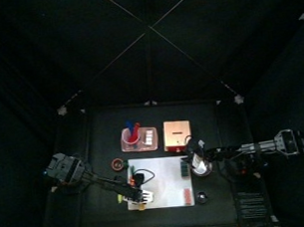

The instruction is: Put egg on rice

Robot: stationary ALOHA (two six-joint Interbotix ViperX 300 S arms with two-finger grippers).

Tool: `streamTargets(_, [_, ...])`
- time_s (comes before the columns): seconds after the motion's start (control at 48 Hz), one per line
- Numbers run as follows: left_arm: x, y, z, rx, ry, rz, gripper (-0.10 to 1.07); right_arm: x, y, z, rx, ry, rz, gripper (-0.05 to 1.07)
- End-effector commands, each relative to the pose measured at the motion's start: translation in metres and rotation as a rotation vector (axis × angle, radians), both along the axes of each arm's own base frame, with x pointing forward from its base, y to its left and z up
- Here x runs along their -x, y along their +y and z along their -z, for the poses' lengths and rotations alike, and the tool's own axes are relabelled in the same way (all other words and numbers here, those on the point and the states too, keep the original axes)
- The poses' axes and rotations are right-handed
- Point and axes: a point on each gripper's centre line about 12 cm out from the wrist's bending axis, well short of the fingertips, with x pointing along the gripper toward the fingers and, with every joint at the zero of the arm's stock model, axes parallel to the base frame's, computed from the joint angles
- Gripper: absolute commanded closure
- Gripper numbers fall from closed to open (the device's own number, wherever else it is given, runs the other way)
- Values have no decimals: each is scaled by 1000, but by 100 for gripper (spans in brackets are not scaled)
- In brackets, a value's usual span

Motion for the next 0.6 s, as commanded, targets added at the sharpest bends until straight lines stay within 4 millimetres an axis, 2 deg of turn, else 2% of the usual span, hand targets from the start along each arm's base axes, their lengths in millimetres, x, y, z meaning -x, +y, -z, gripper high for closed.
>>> streamTargets(0.0, [-3,1,-4,0,-13,-3,34,-1,3,-5,0,-20,-13,15])
streamTargets(0.25, [-7,1,6,-6,-4,-1,32,-1,4,-5,1,-19,-17,15])
streamTargets(0.583, [-6,2,2,-3,-14,2,7,-1,4,-5,-2,-20,-17,15])
